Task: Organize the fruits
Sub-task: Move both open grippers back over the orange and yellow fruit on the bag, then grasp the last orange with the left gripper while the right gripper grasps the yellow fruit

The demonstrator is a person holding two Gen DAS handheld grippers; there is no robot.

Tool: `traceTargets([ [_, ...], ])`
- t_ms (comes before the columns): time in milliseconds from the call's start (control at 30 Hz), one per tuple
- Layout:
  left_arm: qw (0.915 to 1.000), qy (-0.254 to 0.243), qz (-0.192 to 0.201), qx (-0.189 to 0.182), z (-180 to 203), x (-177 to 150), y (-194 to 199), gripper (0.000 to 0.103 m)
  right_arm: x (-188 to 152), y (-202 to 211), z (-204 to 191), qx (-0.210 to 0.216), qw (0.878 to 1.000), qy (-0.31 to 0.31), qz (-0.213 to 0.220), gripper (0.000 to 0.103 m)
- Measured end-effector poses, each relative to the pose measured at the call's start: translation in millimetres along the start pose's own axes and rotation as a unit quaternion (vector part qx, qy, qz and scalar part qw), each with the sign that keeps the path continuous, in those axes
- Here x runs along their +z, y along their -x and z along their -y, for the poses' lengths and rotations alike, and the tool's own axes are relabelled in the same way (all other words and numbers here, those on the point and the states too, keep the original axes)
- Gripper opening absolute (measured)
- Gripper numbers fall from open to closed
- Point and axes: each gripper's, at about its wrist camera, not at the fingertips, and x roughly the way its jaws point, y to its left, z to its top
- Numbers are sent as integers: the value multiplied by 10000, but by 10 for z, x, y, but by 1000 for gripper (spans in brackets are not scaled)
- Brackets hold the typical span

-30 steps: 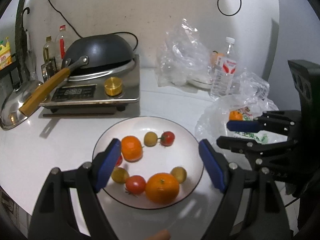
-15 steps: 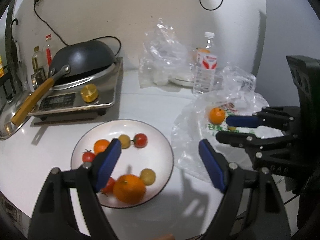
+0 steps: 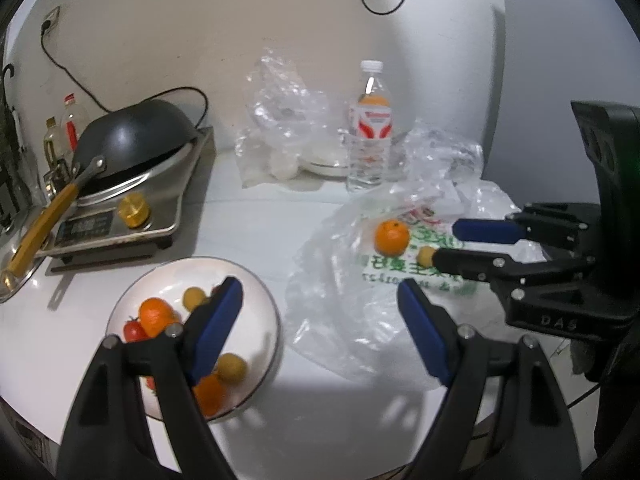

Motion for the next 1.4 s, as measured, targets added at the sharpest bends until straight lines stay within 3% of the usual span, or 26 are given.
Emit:
traceTargets([
  [733,9986,-491,-35,-185,704,277,-197,81,-198,322,689,-133,9989,-410,190,37],
  [1400,9959,-686,-556,-208,876,465,-1184,80,-300,-110,1308,242,9950,-969,-84,37],
])
